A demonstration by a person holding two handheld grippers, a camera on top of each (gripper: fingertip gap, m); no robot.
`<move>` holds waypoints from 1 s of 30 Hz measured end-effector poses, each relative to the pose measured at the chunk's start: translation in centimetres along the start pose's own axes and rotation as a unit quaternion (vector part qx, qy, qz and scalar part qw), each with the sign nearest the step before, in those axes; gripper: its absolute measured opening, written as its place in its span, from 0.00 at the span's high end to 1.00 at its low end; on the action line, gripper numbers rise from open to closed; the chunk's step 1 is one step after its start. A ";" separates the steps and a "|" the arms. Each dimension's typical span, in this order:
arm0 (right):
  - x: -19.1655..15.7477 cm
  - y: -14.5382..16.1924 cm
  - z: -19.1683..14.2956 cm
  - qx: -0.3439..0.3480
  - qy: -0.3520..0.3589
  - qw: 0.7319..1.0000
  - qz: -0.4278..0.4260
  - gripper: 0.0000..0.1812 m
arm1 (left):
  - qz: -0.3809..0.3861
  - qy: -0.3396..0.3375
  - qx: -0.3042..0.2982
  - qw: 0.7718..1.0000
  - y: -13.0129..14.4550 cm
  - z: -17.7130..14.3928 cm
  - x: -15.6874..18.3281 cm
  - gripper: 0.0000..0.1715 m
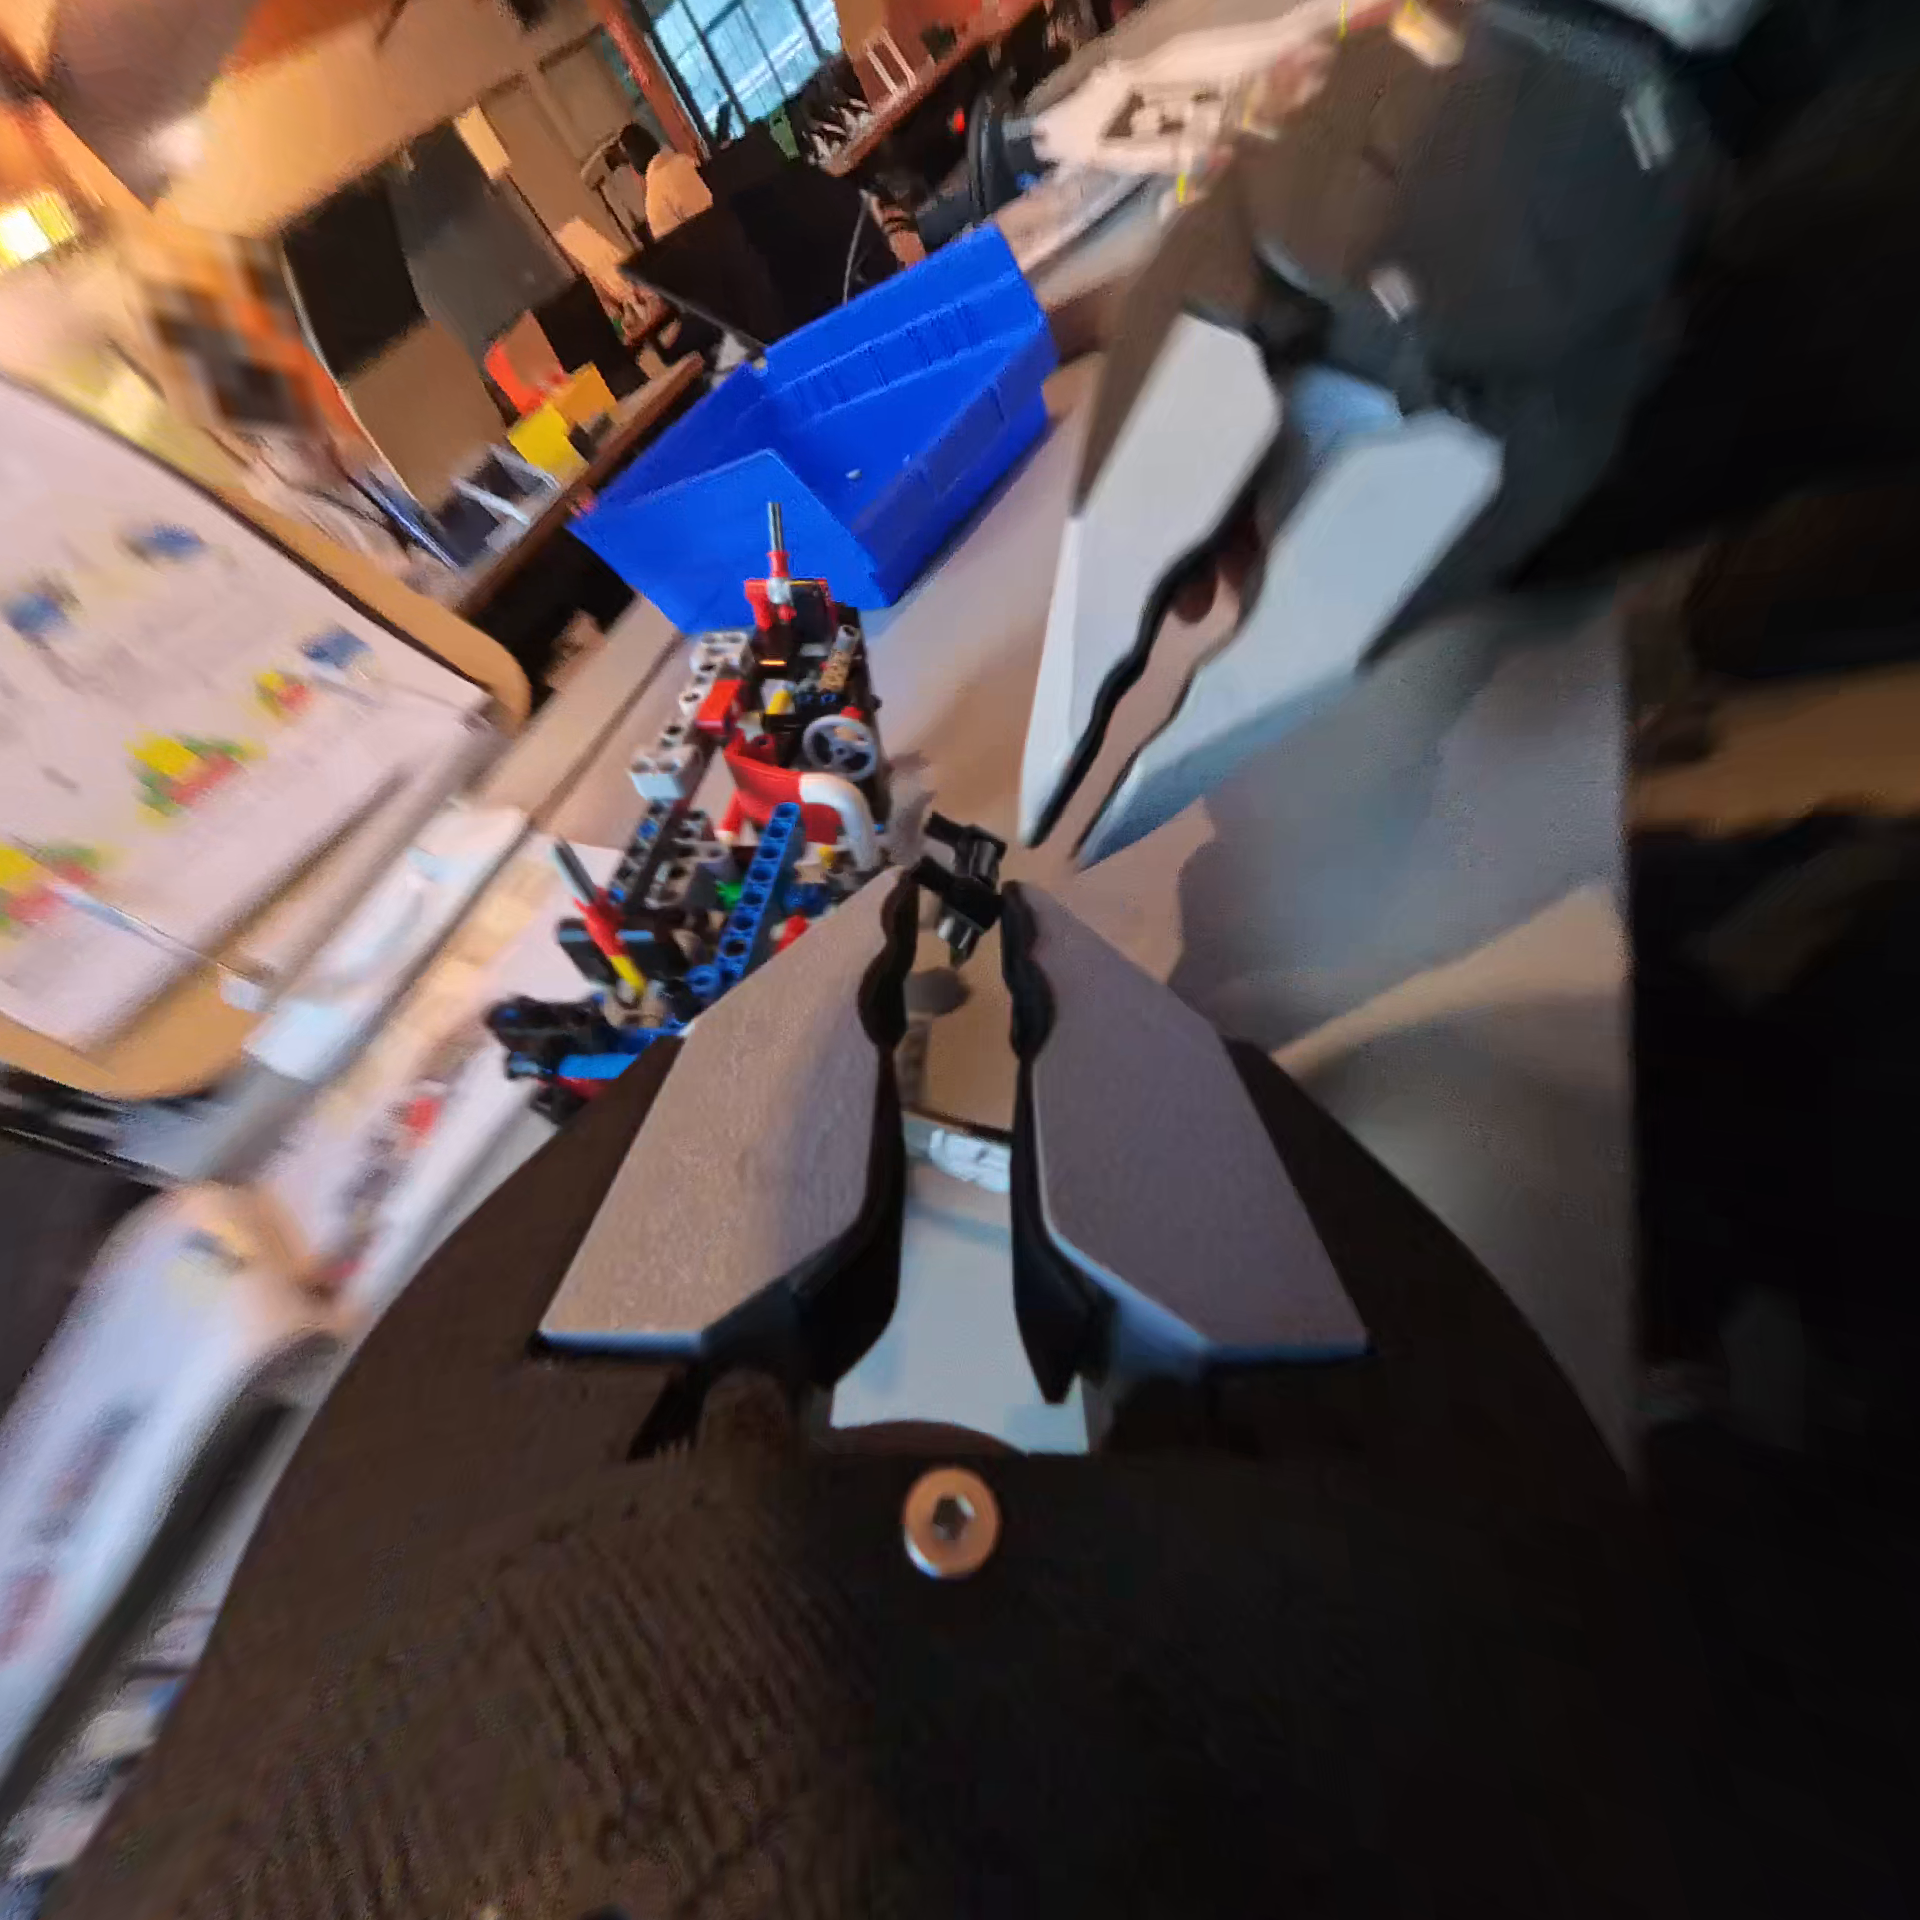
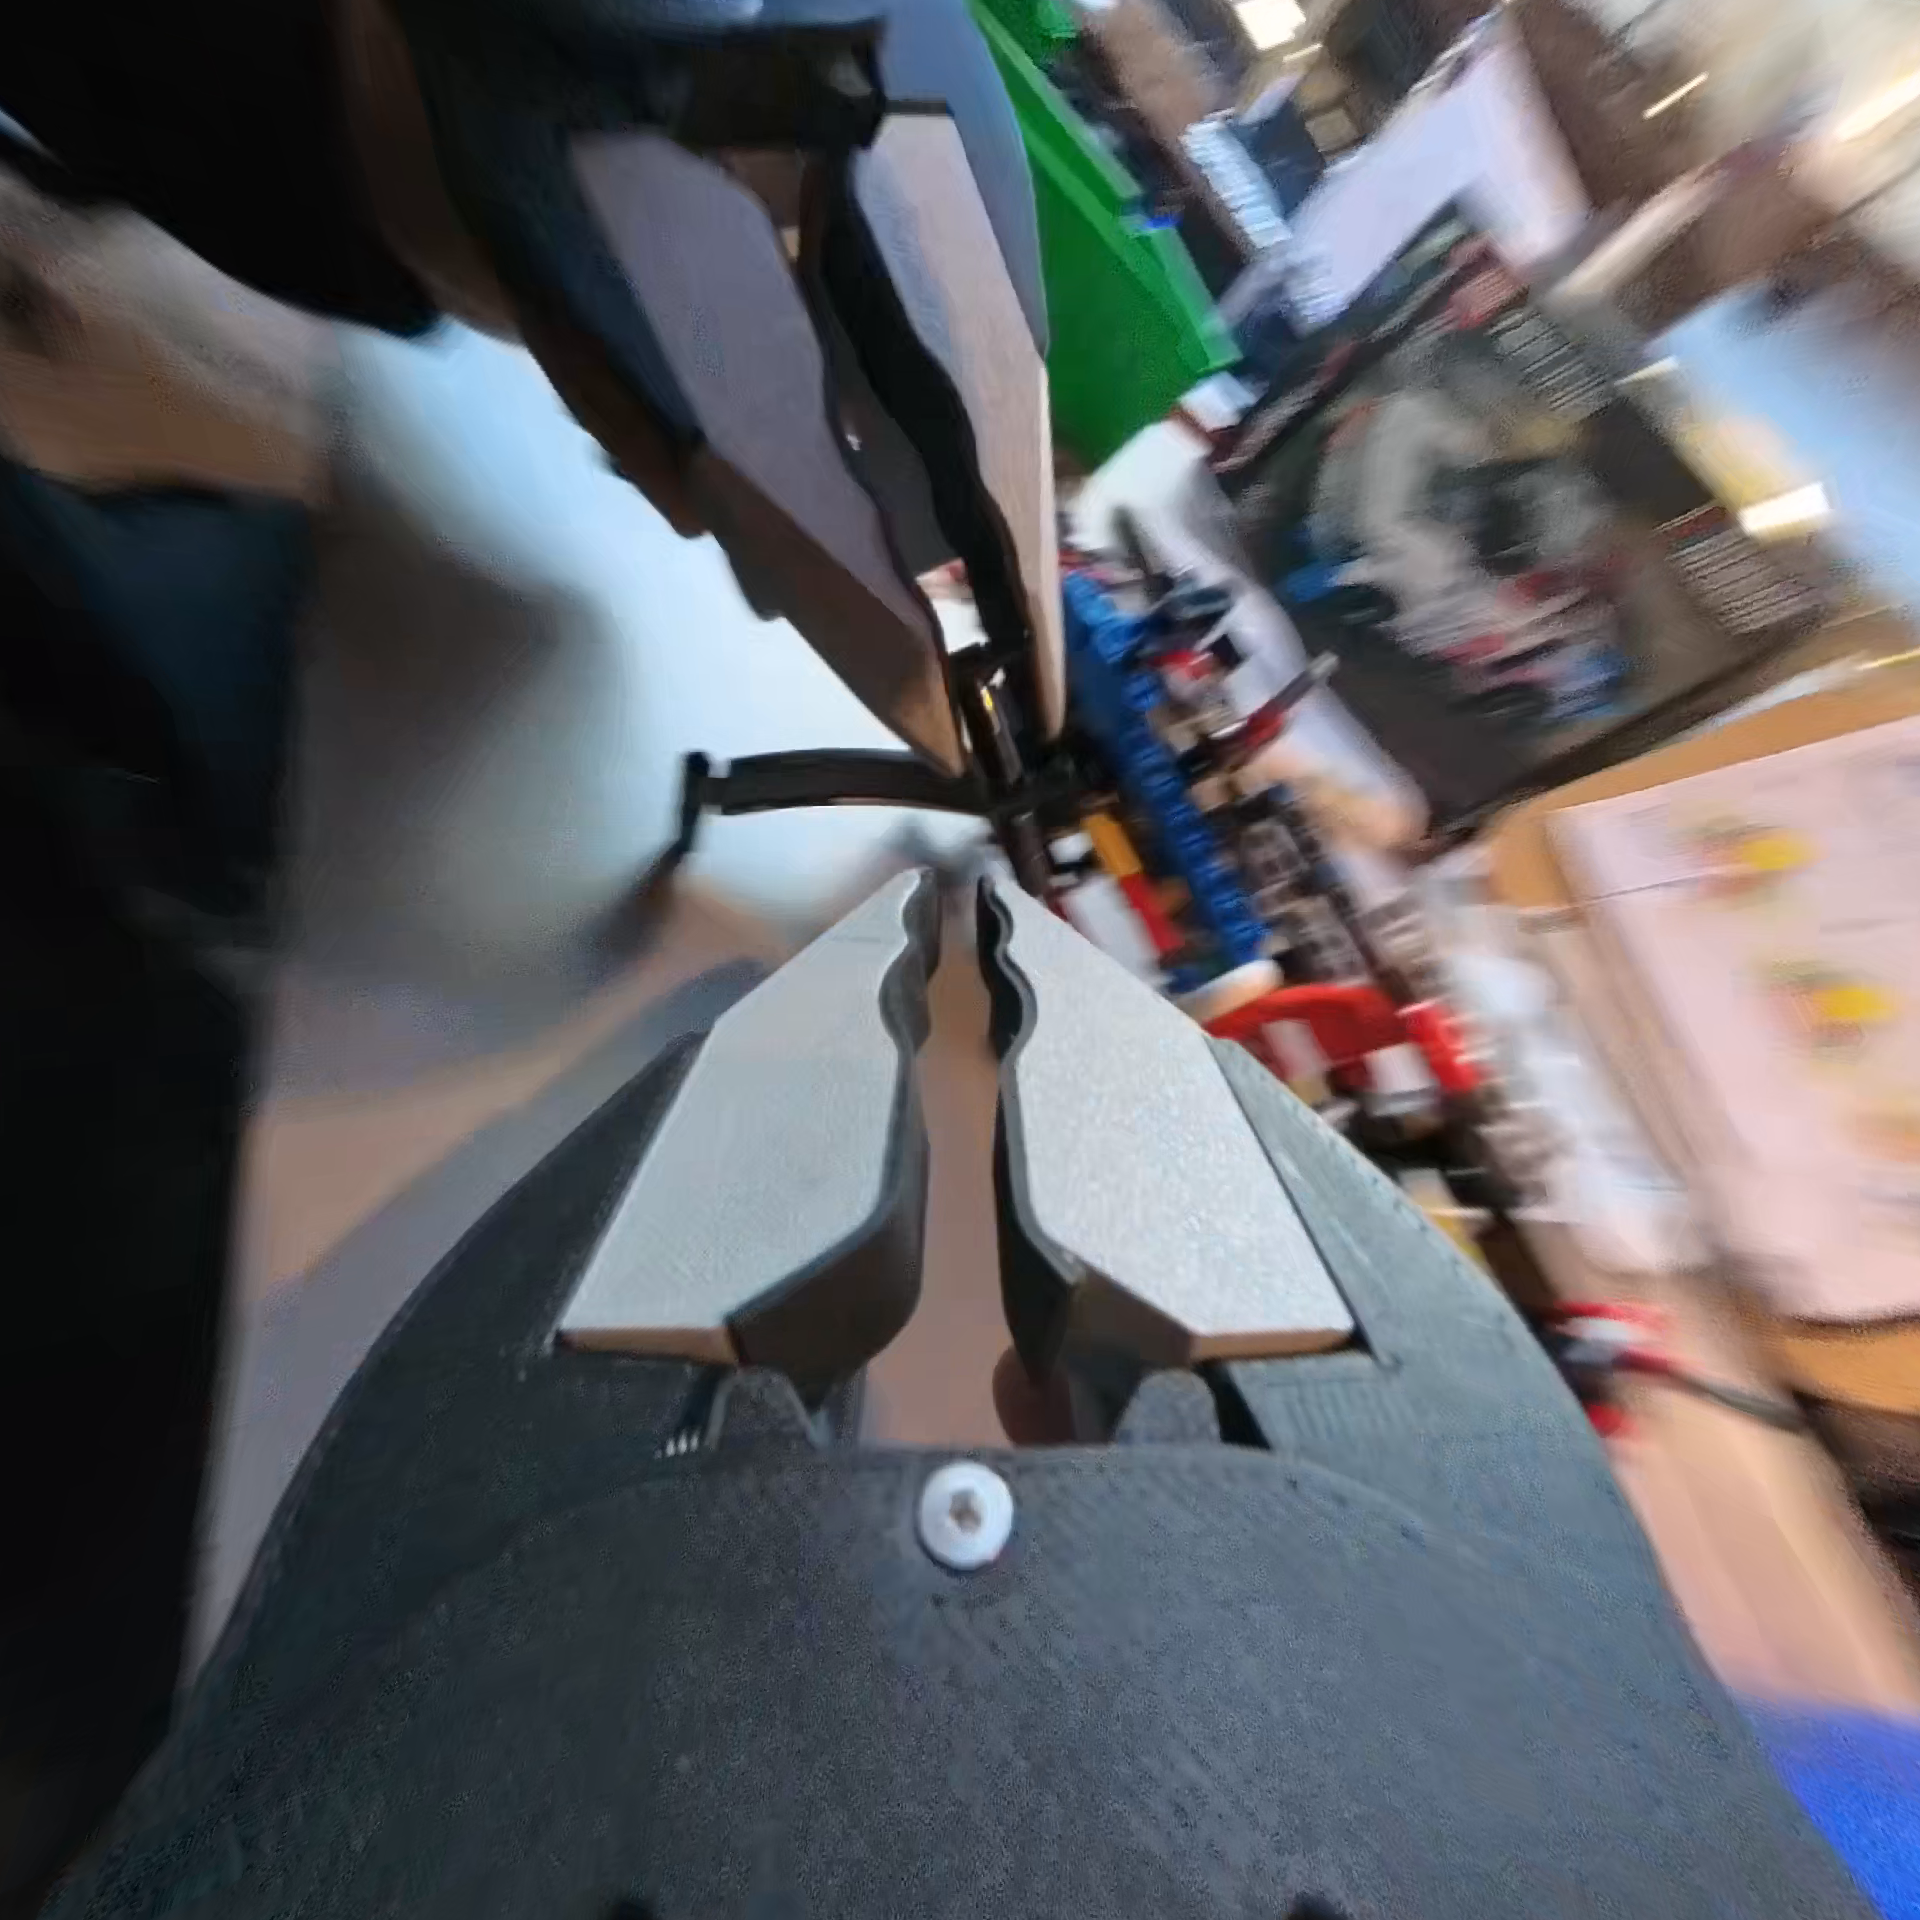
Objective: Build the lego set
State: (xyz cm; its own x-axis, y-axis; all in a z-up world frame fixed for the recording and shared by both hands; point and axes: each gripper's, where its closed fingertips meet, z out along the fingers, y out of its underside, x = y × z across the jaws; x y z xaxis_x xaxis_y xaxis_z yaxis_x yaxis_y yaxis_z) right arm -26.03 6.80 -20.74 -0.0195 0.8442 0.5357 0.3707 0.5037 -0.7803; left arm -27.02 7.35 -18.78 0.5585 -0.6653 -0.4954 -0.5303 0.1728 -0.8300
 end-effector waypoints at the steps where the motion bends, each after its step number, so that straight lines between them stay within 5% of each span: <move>1: -0.4 0.1 -0.3 0.012 -0.057 0.995 0.082 0.96 | 0.060 -0.013 -0.008 0.998 0.3 0.1 0.0 0.92; 4: 0.2 -1.2 -0.9 0.070 -0.189 0.933 0.299 0.93 | 0.210 -0.040 0.018 0.977 0.1 0.0 0.9 0.92; 7: 1.1 -2.2 -1.2 0.114 -0.235 0.895 0.361 0.92 | 0.270 -0.054 0.040 0.961 0.0 0.0 1.5 0.92; 13: 0.2 -0.8 0.1 0.067 -0.198 0.946 0.249 0.93 | 0.255 -0.046 0.051 0.964 0.7 0.0 1.4 0.92; 30: -0.8 -0.9 0.0 0.073 -0.279 0.941 0.176 1.00 | 0.242 -0.003 0.071 0.968 0.7 1.3 2.6 0.93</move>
State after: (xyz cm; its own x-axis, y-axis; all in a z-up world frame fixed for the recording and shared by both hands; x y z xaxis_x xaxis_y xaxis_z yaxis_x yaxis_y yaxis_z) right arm -26.32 5.67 -20.43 -0.4185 0.9081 0.0138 0.3155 0.1596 -0.9354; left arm -25.06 6.69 -20.99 0.2706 -0.4784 -0.8354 -0.6382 0.5606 -0.5277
